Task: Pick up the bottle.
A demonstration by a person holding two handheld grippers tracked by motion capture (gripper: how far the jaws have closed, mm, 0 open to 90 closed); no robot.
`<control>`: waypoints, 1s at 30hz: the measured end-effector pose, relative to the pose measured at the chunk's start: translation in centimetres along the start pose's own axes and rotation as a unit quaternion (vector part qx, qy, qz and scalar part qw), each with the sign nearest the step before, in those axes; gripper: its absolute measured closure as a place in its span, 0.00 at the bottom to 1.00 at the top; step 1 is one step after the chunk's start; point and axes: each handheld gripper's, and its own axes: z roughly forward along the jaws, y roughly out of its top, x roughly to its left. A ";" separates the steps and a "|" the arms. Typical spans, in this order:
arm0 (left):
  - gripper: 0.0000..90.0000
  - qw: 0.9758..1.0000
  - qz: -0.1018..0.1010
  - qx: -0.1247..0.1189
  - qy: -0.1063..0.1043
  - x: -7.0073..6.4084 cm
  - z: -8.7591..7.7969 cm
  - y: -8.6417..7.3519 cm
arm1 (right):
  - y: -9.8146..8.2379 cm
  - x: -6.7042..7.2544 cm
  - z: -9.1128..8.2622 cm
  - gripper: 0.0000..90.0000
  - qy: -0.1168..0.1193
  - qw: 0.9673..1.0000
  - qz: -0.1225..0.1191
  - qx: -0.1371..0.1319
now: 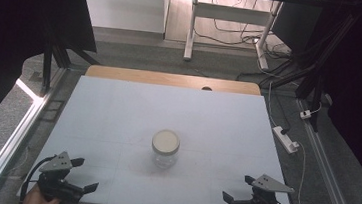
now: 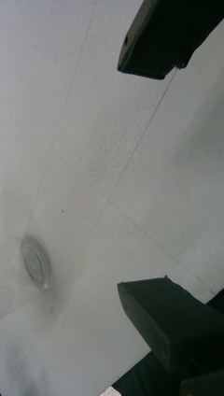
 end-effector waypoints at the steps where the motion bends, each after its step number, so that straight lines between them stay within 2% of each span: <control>1: 0.00 1.000 0.005 -0.004 -0.003 0.0 0.1 0.1 | 0.0 0.0 0.0 0.00 0.000 1.000 0.001 0.000; 6: 0.00 1.000 0.018 -0.011 -0.011 -0.3 0.9 0.9 | 0.0 -0.1 0.0 0.00 0.001 1.000 0.004 0.001; 18: 0.00 1.000 0.022 -0.010 -0.012 -0.4 2.7 2.2 | 0.0 -0.1 0.1 0.00 0.003 1.000 0.003 0.005; 24: 0.00 0.999 0.020 -0.016 -0.024 -0.2 3.6 3.3 | 0.0 -0.1 0.1 0.00 0.005 1.000 0.003 0.006; 30: 0.00 0.999 0.031 0.008 -0.039 0.0 5.2 4.7 | 0.1 -0.1 0.2 0.00 0.006 1.000 0.002 0.008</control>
